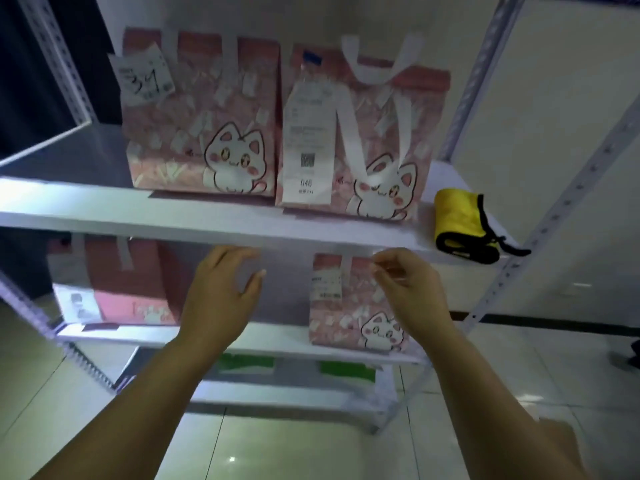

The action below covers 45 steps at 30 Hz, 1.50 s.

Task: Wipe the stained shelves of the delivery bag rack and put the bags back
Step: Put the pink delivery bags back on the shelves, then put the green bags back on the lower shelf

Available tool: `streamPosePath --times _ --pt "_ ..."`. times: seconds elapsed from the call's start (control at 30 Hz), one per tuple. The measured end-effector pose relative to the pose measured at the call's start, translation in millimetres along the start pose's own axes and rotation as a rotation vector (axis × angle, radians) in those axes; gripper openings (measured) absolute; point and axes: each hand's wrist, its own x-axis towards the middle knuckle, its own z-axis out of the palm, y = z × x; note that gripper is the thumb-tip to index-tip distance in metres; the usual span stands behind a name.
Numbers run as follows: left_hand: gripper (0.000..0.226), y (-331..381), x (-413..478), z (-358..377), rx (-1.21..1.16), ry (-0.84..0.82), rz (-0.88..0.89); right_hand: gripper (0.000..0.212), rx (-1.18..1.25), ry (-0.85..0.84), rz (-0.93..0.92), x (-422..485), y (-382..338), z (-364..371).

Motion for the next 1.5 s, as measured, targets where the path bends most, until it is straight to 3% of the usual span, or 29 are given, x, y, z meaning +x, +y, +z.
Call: streamPosePath --times 0.13,0.3,0.53,0.73,0.97,1.5 --pt "0.022 -23 -42 8 0.015 -0.112 -0.105 0.009 -0.042 -0.223 0.094 -32 23 26" --pt "0.019 -63 -83 20 -0.019 -0.239 -0.245 0.009 -0.089 -0.368 0.203 -66 45 66" --pt "0.016 -138 -117 42 -0.04 -0.415 -0.391 0.006 -0.189 -0.414 0.366 -99 80 135" --pt "0.015 -214 -149 68 -0.05 -0.519 -0.412 0.006 -0.256 -0.431 0.46 -121 127 199" --pt "0.01 -287 -191 112 -0.077 -0.507 -0.48 0.004 -0.275 -0.417 0.456 -145 192 254" --pt "0.011 -408 -264 268 -0.117 -0.389 -0.453 0.004 -0.137 -0.318 0.382 -173 358 362"
